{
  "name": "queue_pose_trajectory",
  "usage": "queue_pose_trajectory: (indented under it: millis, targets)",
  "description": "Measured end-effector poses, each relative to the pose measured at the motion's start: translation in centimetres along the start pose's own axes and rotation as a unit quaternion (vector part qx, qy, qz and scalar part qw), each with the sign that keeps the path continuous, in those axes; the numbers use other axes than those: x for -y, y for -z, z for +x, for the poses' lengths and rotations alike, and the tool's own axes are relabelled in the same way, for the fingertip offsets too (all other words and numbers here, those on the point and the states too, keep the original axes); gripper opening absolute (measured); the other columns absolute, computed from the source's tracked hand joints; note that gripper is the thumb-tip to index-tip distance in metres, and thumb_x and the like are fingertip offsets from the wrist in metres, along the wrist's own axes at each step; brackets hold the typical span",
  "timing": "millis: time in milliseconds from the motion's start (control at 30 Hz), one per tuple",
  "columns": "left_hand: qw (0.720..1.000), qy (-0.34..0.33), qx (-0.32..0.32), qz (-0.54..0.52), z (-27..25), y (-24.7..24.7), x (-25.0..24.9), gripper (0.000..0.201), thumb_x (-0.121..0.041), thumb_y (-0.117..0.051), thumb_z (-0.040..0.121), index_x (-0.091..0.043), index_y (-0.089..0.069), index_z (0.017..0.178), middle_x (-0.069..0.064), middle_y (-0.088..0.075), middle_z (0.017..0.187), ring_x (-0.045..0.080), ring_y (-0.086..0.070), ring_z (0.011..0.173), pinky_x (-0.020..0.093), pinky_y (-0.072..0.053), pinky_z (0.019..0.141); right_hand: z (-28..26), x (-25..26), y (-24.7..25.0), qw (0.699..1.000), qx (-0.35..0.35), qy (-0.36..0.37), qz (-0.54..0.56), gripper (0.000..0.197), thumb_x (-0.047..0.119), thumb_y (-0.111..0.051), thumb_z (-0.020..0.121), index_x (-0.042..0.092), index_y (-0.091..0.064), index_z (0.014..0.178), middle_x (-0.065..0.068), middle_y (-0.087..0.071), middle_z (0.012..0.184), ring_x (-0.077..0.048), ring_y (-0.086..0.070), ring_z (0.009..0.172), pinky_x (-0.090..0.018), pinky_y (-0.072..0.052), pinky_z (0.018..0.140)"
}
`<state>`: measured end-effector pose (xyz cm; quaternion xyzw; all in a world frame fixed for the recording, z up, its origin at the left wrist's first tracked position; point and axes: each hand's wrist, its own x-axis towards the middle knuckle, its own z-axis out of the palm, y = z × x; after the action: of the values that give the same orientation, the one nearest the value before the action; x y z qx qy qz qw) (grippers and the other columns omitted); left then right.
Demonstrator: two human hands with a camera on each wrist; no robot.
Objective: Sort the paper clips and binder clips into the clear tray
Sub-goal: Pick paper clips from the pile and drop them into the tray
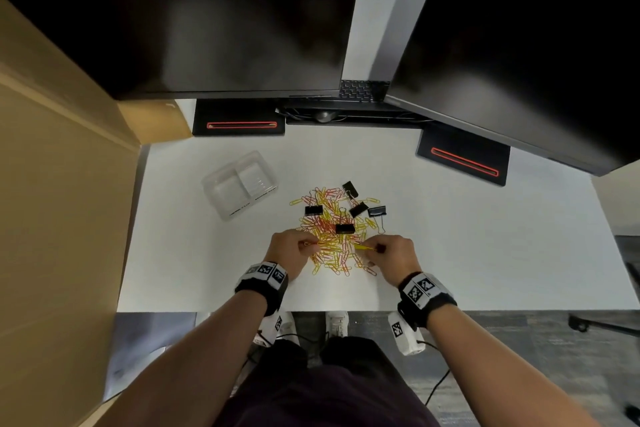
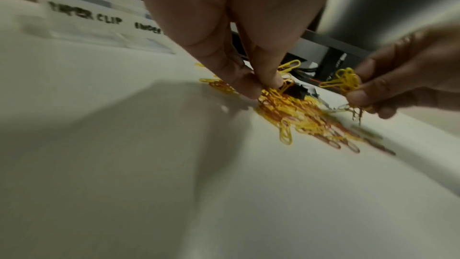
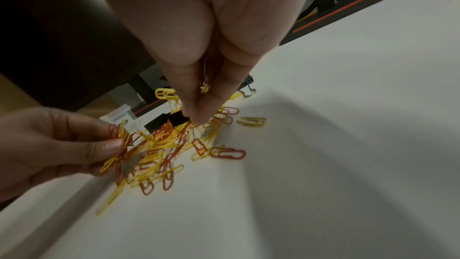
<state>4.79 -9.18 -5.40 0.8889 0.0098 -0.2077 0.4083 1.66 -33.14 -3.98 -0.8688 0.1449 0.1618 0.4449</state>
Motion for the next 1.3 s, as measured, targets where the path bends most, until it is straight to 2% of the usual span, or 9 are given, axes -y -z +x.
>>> queue_pose_trajectory:
  millis: [100,233,400,533,700,800,933,1033,1300]
  targets:
    - [0.999,0.022,-0.018,-0.037,-0.4,0.9,0.0,0.018,-0.028,-0.078,0.080,-0.021,-0.077,0.097,-0.005,-0.072,0.096,0.004,-0.062,0.082,0.000,-0.036,0.073,-0.3,1.0,0.4,0.999,0.002,-0.003,0.053,0.016,0.020,-0.082,0.076,0.011,-0.075,0.087,-0.004,-0.073,0.068,-0.016,-0.071,0.059,-0.020,-0.056,0.062]
    - [0.991,0.048,-0.032,-0.119,-1.0,2.1,-0.3,0.018,-0.027,-0.080,0.079,-0.023,-0.077,0.096,-0.009,-0.072,0.081,-0.010,-0.062,0.066,-0.002,-0.040,0.065,-0.3,3.4,0.3,0.989,0.030,0.000,0.145,0.016,0.013,-0.083,0.074,0.008,-0.074,0.086,-0.004,-0.068,0.063,-0.021,-0.070,0.057,-0.025,-0.057,0.060]
    - [0.972,0.075,-0.050,-0.217,-1.6,4.1,-0.5,0.015,-0.032,-0.080,0.077,-0.028,-0.076,0.091,-0.005,-0.075,0.070,0.003,-0.072,0.070,0.018,-0.051,0.077,0.0,7.7,-0.8,0.957,0.056,-0.008,0.284,0.019,-0.004,-0.078,0.073,-0.004,-0.070,0.090,-0.013,-0.068,0.073,-0.020,-0.068,0.055,-0.024,-0.057,0.055]
    - [0.920,0.105,-0.121,-0.358,-2.0,7.4,0.1,0.010,-0.023,-0.081,0.077,-0.030,-0.077,0.082,0.002,-0.077,0.080,0.017,-0.074,0.077,0.032,-0.056,0.087,1.6,12.2,-3.9,0.939,0.085,-0.011,0.334,0.020,-0.004,-0.079,0.071,-0.001,-0.070,0.089,-0.011,-0.071,0.075,-0.022,-0.069,0.059,-0.025,-0.059,0.059]
    - [0.835,0.171,-0.232,-0.468,-0.2,12.3,2.0,0.010,-0.017,-0.079,0.080,-0.019,-0.075,0.089,0.005,-0.077,0.086,0.018,-0.074,0.083,0.034,-0.055,0.090,5.5,18.3,-10.0,0.918,0.128,-0.010,0.376,0.022,-0.003,-0.078,0.075,-0.007,-0.069,0.095,-0.018,-0.072,0.082,-0.025,-0.069,0.070,-0.031,-0.060,0.073]
    - [0.812,0.211,-0.260,-0.478,1.6,13.9,3.2,0.013,-0.020,-0.080,0.079,-0.018,-0.074,0.091,0.001,-0.077,0.084,0.016,-0.074,0.084,0.034,-0.056,0.090,7.6,20.7,-13.3,0.920,0.145,-0.029,0.363,0.019,-0.002,-0.076,0.077,-0.006,-0.069,0.094,-0.017,-0.071,0.079,-0.027,-0.068,0.069,-0.036,-0.059,0.081]
    - [0.810,0.269,-0.281,-0.440,3.1,15.0,4.2,0.023,-0.023,-0.078,0.079,-0.014,-0.075,0.100,0.002,-0.077,0.082,0.010,-0.074,0.073,0.030,-0.059,0.082,9.5,21.6,-16.2,0.955,0.127,-0.055,0.261,0.016,0.002,-0.077,0.077,-0.003,-0.069,0.090,-0.015,-0.073,0.079,-0.027,-0.072,0.068,-0.033,-0.061,0.075]
    - [0.834,0.294,-0.279,-0.375,3.6,15.1,4.6,0.023,-0.030,-0.080,0.070,-0.023,-0.078,0.092,0.001,-0.077,0.081,0.014,-0.074,0.072,0.030,-0.060,0.079,9.8,21.9,-16.8,0.976,0.119,-0.042,0.177,0.011,0.005,-0.075,0.077,0.001,-0.069,0.086,-0.016,-0.075,0.076,-0.027,-0.074,0.071,-0.035,-0.061,0.075]
    - [0.845,0.284,-0.304,-0.335,3.1,15.6,3.3,0.022,-0.028,-0.080,0.071,-0.025,-0.074,0.093,0.004,-0.076,0.074,0.016,-0.073,0.062,0.028,-0.060,0.072,9.7,22.1,-16.2,0.979,0.143,-0.021,0.146,0.014,0.005,-0.073,0.074,0.008,-0.071,0.088,-0.013,-0.075,0.083,-0.026,-0.074,0.068,-0.041,-0.061,0.074]
